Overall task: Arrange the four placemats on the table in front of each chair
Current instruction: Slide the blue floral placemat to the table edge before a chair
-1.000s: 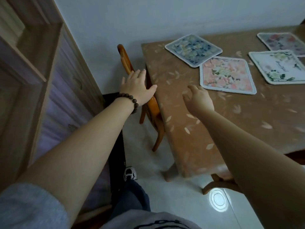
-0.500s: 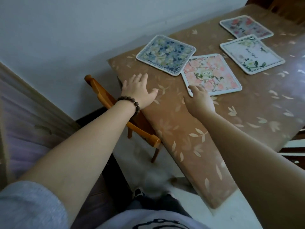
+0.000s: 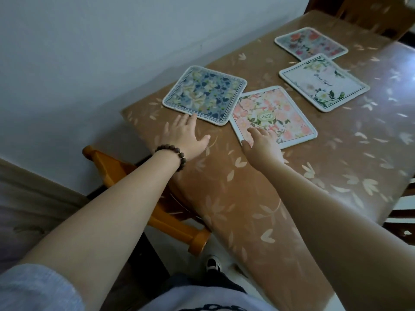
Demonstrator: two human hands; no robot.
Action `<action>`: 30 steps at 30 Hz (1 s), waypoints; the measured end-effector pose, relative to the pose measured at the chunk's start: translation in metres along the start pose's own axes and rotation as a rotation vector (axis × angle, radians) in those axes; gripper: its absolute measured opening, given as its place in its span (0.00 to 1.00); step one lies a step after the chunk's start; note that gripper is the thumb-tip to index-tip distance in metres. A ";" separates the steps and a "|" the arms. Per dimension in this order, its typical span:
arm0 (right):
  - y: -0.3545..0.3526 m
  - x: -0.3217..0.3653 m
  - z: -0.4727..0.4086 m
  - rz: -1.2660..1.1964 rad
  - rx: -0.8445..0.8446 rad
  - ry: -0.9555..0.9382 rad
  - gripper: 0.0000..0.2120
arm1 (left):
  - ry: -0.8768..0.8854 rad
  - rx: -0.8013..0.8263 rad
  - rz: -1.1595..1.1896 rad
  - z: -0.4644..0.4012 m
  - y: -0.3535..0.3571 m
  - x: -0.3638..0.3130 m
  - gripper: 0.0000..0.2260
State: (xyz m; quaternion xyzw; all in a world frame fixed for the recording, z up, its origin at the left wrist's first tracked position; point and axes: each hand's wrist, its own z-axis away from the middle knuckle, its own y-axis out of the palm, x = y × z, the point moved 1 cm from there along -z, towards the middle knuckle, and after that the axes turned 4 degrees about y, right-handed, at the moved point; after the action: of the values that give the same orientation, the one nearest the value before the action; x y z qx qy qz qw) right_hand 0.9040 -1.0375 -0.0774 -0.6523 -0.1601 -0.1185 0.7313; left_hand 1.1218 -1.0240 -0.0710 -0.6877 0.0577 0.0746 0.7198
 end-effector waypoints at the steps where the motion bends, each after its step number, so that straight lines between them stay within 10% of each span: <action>1: 0.001 0.002 -0.005 0.002 0.001 0.002 0.22 | 0.005 0.000 0.000 -0.006 0.000 0.002 0.35; 30: 0.088 0.103 -0.136 0.015 -0.001 0.236 0.24 | 0.259 0.144 -0.028 -0.172 0.029 0.148 0.37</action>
State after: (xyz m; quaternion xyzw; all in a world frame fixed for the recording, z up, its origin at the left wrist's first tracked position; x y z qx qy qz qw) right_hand 1.0436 -1.1584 -0.1309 -0.6352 -0.0682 -0.1890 0.7457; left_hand 1.2652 -1.1908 -0.1353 -0.6390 0.1454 -0.0291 0.7547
